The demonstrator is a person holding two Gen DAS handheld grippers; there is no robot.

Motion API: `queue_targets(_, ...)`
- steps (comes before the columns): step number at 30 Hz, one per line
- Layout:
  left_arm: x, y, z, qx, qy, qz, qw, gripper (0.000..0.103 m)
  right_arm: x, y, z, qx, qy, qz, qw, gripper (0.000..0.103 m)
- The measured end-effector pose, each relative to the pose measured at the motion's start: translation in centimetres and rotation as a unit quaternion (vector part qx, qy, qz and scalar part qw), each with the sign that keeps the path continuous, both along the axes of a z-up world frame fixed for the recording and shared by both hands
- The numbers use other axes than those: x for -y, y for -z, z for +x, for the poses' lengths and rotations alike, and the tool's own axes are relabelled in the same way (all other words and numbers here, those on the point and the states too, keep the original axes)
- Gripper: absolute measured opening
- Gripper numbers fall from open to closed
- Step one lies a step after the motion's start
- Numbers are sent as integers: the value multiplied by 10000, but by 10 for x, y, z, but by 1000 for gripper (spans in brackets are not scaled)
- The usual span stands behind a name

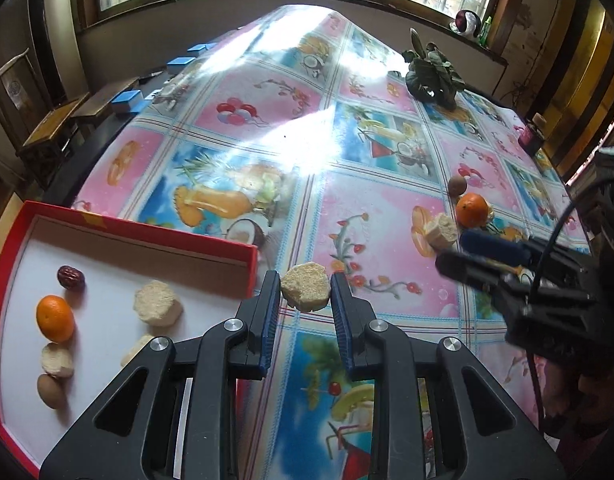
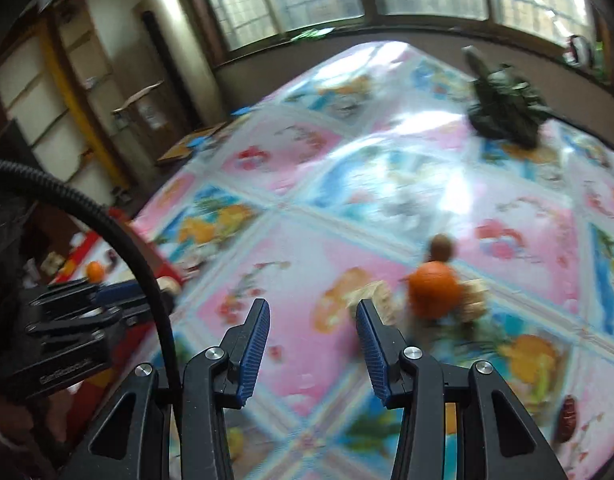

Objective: Organize fruits
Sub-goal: 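Grasp a rice cake with the left tool while the right tool grasps a round puffed cake, then carry both cakes into the red tray and open both tools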

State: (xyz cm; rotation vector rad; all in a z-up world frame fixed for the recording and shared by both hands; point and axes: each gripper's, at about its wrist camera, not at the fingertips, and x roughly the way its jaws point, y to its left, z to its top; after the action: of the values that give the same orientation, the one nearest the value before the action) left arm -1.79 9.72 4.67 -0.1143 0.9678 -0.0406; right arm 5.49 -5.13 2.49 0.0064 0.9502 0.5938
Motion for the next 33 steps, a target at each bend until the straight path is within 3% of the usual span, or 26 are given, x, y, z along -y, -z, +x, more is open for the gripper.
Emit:
queue_targets(2,-3,-1,-1,18,-7,-24,10000,25,-4,2,-7,-51,-143,-49,9999,43)
queue_targets(9,0,-5,-4,78,82,-78,9999,25,15,7,-5,-25,472,-353,9983,43)
queue_targets(16,-5,-9,-10,139,59,6,9999,25,-12,17,12,205,420,-752,9961,43)
queue_targets(18,-10,-12,-14,167,20,-13,9999,25,-21,19,11,233,378,-1083,9931,26)
queue_targets(19,-14,-14,-17,181,-1,-35,9998,25,-22,19,8,227,342,-1163,9924,26)
queue_targets(33,-61,-33,-76,442,-346,189,9982,25,-28,-28,-75,559,178,-407,9974,26)
